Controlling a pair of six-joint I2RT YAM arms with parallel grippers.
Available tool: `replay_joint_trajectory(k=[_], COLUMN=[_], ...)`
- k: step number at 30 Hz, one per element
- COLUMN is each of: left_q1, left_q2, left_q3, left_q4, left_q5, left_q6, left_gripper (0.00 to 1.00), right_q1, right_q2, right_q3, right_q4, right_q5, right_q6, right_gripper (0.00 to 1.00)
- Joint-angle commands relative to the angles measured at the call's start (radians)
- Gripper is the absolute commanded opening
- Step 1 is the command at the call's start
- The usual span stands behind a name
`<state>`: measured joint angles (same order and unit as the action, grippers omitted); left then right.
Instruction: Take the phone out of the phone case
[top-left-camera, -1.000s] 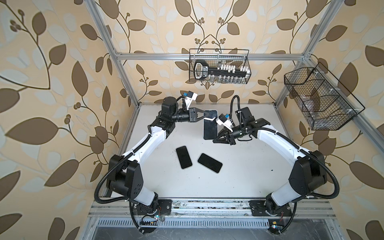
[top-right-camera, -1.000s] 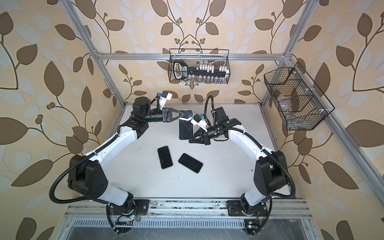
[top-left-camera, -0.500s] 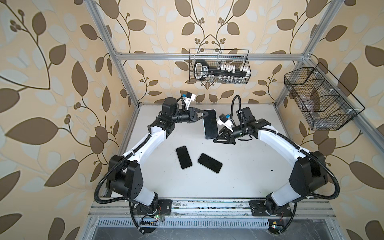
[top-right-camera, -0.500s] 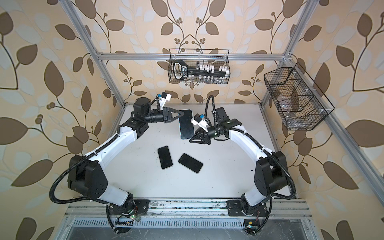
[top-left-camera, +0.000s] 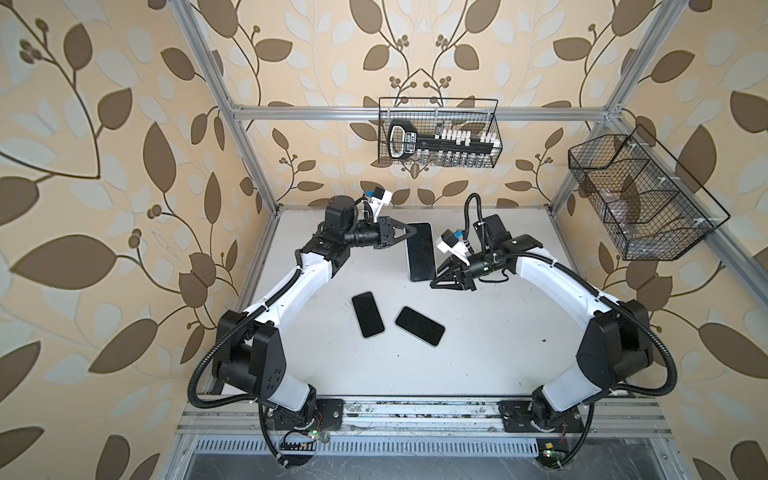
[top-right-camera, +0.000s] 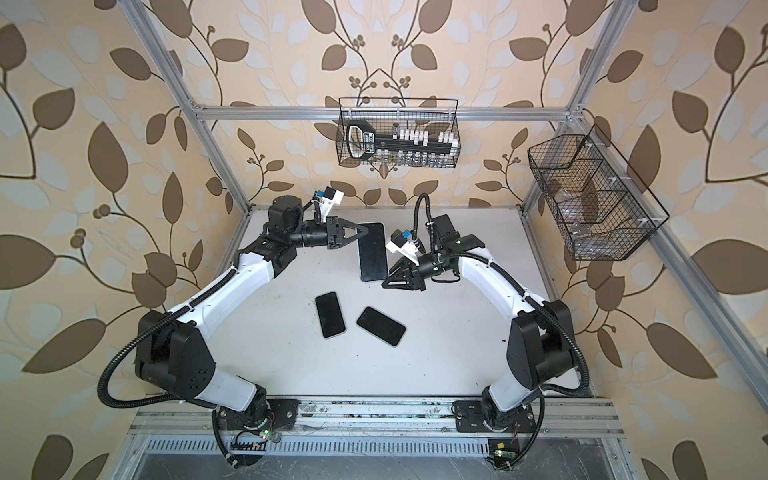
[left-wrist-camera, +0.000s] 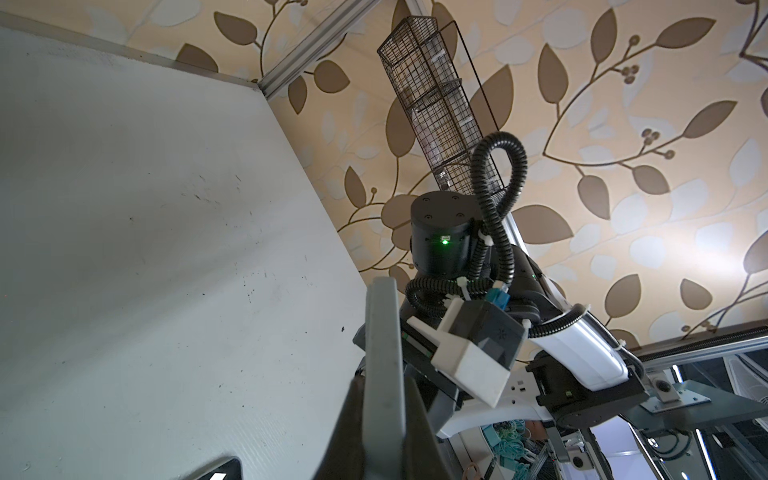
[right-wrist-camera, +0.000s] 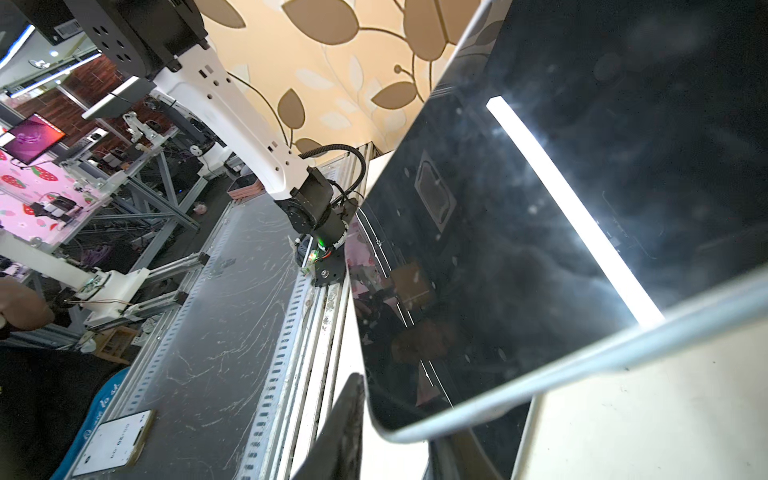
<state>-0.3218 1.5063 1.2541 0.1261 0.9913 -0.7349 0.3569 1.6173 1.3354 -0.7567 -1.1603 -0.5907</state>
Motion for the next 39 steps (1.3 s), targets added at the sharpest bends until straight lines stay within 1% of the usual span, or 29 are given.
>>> replay_joint_trajectory(k=[1, 5, 10, 18, 19, 22, 26, 31, 34, 38, 39], left_q1=[-0.01, -0.01, -0.01, -0.014, -0.016, -0.02, -0.029, -0.031, -0.033, -0.039, -0.042], left_q2=[-0.06, -0.06, -0.06, -0.06, -0.09, -0.099, -0.107, -0.108, -0.109, -0.109, -0.109], left_q3=[0.044, 0.044, 0.038, 0.024, 0.023, 0.018, 0.01, 0.01, 0.009, 0.004, 0.004], left_q4=[0.05, 0.051, 0.055, 0.072, 0.07, 0.067, 0.062, 0.055, 0.055, 0.059, 0.061], left_q5=[0.036, 0.039, 0.038, 0.041, 0.041, 0.042, 0.044, 0.042, 0.046, 0.045, 0.043], left_q6=[0.011, 0.009, 0.011, 0.015, 0.021, 0.037, 0.058, 0.07, 0.073, 0.074, 0.071], left_gripper=[0.0, 0.0, 0.0, 0.0, 0.0, 0.0, 0.0, 0.0, 0.0, 0.0, 0.0], right_q1=[-0.002, -0.002, -0.002, -0.002, -0.003, -0.003, -0.002, -0.001, -0.001, 0.002, 0.003], right_q2=[0.034, 0.035, 0.027, 0.029, 0.03, 0.03, 0.032, 0.037, 0.039, 0.038, 0.037], right_q3=[0.049, 0.052, 0.055, 0.067, 0.067, 0.072, 0.078, 0.081, 0.082, 0.087, 0.088], right_q4=[-0.116, -0.117, -0.117, -0.116, -0.115, -0.113, -0.107, -0.108, -0.11, -0.116, -0.113], right_q5=[-0.054, -0.062, -0.068, -0.07, -0.071, -0.078, -0.082, -0.078, -0.081, -0.084, -0.081], right_q6=[-0.112, -0.112, -0.113, -0.103, -0.103, -0.101, -0.091, -0.089, -0.089, -0.091, -0.088], right_gripper=[0.23, 0.22, 0.26, 0.24, 0.24, 0.27, 0.28, 0.25, 0.21, 0.13, 0.12])
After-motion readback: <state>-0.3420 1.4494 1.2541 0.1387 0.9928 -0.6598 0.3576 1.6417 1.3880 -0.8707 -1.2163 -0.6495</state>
